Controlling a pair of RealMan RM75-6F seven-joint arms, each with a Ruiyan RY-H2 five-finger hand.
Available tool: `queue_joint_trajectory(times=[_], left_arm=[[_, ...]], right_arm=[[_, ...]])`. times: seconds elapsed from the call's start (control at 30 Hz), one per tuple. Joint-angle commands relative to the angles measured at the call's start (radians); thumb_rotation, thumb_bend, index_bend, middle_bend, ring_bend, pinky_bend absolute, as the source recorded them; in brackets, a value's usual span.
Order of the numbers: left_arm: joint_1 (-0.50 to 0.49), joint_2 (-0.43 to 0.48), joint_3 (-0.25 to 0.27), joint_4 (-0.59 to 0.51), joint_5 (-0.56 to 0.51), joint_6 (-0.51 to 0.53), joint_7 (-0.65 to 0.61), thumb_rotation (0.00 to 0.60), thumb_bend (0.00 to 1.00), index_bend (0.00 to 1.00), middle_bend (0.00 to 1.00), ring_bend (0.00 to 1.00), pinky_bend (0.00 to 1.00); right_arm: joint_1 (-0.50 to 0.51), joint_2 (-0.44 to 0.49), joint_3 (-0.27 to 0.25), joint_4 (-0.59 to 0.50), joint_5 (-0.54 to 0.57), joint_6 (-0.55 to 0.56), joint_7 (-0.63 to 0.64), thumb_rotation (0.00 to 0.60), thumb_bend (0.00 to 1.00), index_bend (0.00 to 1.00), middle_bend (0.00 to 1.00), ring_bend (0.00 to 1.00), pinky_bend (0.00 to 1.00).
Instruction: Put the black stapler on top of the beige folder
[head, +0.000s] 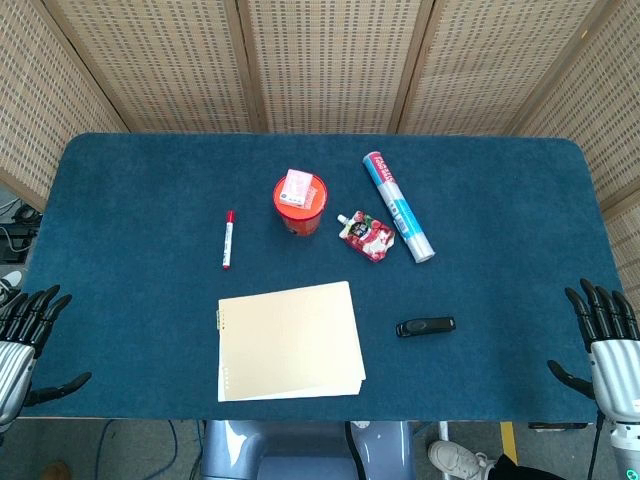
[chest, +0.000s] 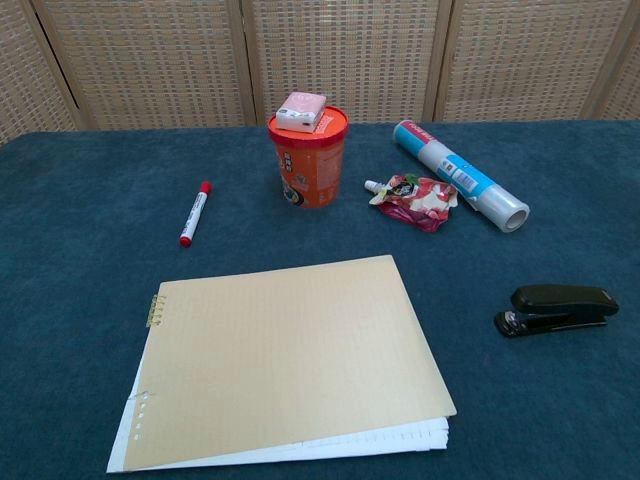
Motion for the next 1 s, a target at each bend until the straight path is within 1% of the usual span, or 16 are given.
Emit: queue_joint_trajectory(times=[0.03,0.17,0.27,0.4,0.47,0.57,0.63,0.73,0.8,0.87,1.0], left_arm=[[0.0,0.001,0.0,-0.001,0.0,-0.001,-0.001,0.6,0.0,0.0,0.0,0.0,0.0],[-0.002,-0.001,-0.001,-0.001,-0.001,-0.003,-0.003,0.6,0.0,0.0,0.0,0.0,0.0],[-0.006,-0.002,-0.002,0.001,-0.007,-0.012,-0.008,0.6,0.0,0.0,0.0,0.0,0.0],[-0.012,-0.005,-0.01,0.0,-0.017,-0.019,-0.008,0.6,0.0,0.0,0.0,0.0,0.0],[-0.016,-0.008,-0.012,-0.001,-0.023,-0.027,-0.003,0.6,0.0,0.0,0.0,0.0,0.0],[-0.019,-0.012,-0.015,0.0,-0.036,-0.037,0.006,0.6,0.0,0.0,0.0,0.0,0.0],[-0.022,-0.015,-0.02,0.002,-0.049,-0.045,0.012,0.6,0.0,0.0,0.0,0.0,0.0],[-0.029,-0.021,-0.028,0.005,-0.069,-0.06,0.018,0.6,0.0,0.0,0.0,0.0,0.0],[-0.035,-0.025,-0.032,0.009,-0.085,-0.074,0.022,0.6,0.0,0.0,0.0,0.0,0.0],[-0.042,-0.031,-0.037,0.014,-0.105,-0.093,0.028,0.6,0.0,0.0,0.0,0.0,0.0],[-0.05,-0.037,-0.043,0.018,-0.125,-0.11,0.035,0.6,0.0,0.0,0.0,0.0,0.0]], right_arm=[[0.0,0.002,0.0,-0.002,-0.004,0.001,0.002,0.6,0.0,0.0,0.0,0.0,0.0],[0.008,0.003,-0.001,0.001,-0.016,-0.007,0.008,0.6,0.0,0.0,0.0,0.0,0.0],[0.027,0.001,-0.001,0.005,-0.023,-0.034,0.027,0.6,0.0,0.0,0.0,0.0,0.0],[0.095,0.002,-0.01,0.019,-0.036,-0.154,0.041,0.6,0.0,0.0,0.0,0.0,0.0],[0.148,-0.003,-0.005,0.029,-0.042,-0.235,0.034,0.6,0.0,0.02,0.02,0.0,0.0],[0.218,-0.023,-0.001,0.042,-0.049,-0.337,0.05,0.6,0.0,0.11,0.12,0.06,0.03],[0.27,-0.049,0.001,0.05,-0.032,-0.428,0.07,0.6,0.02,0.19,0.19,0.12,0.1],[0.325,-0.095,0.007,0.066,-0.005,-0.522,0.077,0.6,0.13,0.31,0.29,0.21,0.18],[0.354,-0.128,0.011,0.085,0.011,-0.568,0.059,0.6,0.17,0.34,0.33,0.24,0.23],[0.383,-0.172,0.015,0.109,0.03,-0.612,0.029,0.6,0.2,0.36,0.35,0.27,0.27],[0.413,-0.24,0.019,0.147,0.062,-0.659,-0.02,0.6,0.26,0.39,0.38,0.3,0.28]])
